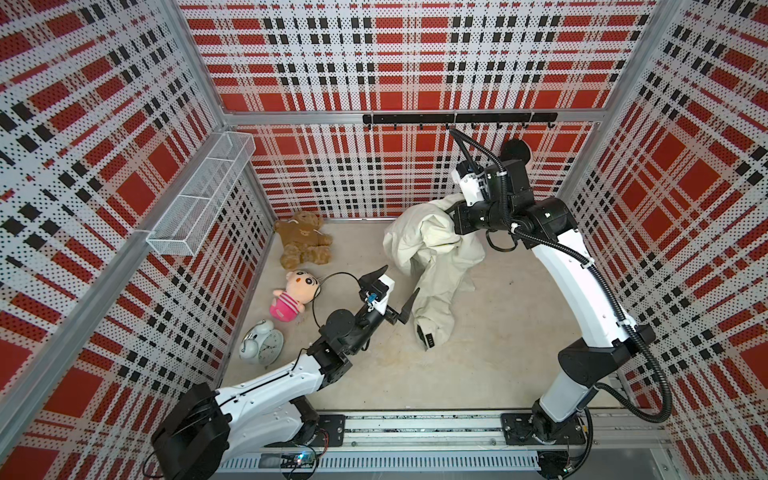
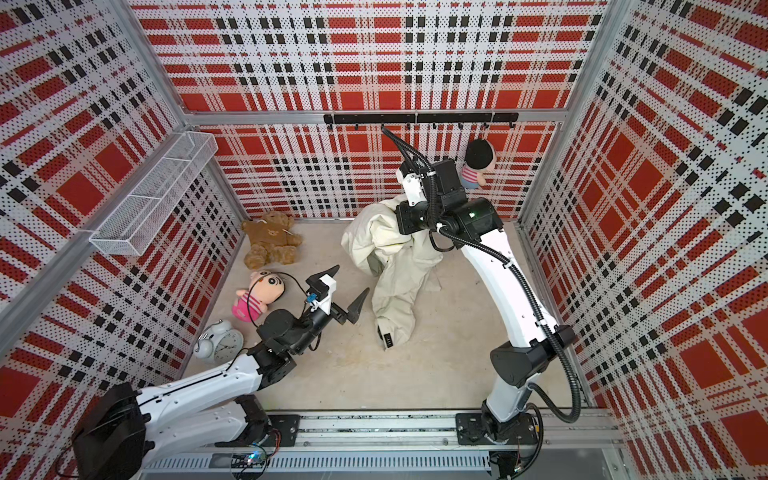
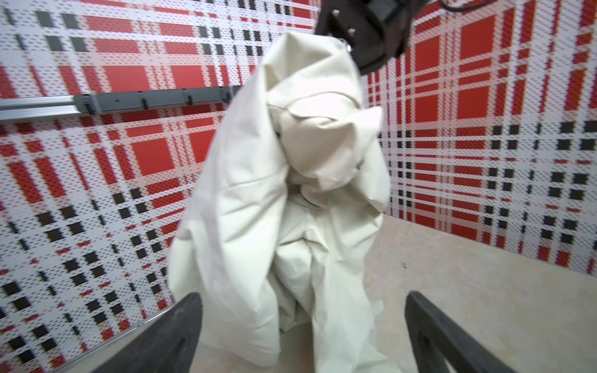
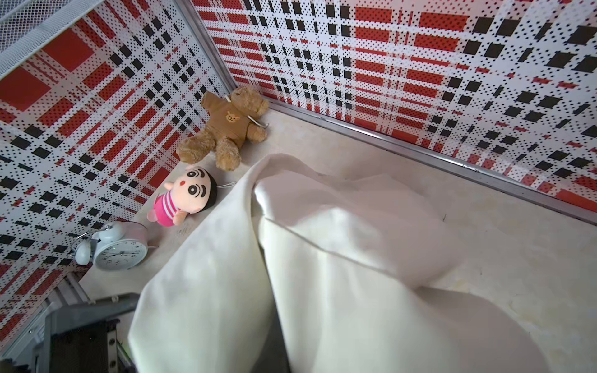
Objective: Unzip the jacket
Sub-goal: Flatten out the jacket at the center of the board.
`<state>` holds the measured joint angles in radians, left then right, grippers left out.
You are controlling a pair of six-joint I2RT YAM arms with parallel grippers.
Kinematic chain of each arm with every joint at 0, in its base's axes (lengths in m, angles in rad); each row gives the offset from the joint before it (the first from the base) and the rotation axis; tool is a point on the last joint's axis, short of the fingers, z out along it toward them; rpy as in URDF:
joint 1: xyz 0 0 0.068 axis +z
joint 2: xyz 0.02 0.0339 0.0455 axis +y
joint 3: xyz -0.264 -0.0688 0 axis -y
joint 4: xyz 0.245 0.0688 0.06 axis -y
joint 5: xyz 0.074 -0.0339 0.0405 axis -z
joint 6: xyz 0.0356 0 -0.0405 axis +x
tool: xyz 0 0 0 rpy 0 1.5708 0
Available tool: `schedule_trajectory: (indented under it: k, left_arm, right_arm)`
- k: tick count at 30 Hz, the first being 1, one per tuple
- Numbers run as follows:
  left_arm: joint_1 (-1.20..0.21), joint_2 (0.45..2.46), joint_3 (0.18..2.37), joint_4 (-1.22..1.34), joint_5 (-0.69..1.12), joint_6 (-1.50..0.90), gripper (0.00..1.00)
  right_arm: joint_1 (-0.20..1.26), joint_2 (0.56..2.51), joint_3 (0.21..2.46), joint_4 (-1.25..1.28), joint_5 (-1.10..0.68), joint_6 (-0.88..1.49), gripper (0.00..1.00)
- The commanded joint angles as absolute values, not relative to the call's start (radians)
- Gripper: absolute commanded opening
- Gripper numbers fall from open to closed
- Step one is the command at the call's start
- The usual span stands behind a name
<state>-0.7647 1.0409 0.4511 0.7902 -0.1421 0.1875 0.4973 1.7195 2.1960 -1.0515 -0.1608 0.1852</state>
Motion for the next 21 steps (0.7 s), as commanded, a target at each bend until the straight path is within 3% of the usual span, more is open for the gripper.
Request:
schedule_trajectory:
  k: [1,12,18,21]
  left_arm:
    - [-0.680,1.007,0.467,0.756,-0.117,0.185,0.98]
    - [-0.704,1.193,0.586,0.758,-0.084,0.267,0.98]
    - [-0.738,1.290,0.611,0.817,-0.241,0.318,0.98]
    - [-0.750,1.352,0.635,0.891,-0.394,0.371,0.89]
  right_arm:
    - [0.493,1.711,2.234,-1.075,-0.171,0.167,0.00]
    - [0.500,1.625,2.116,-0.968,-0.304,0.230,0.00]
    - [0.502,1.594,2.093,-0.933,-0.396,0.250,0.00]
    - [0.509,1.569,2.065,-0.900,-0.441,0.275,0.00]
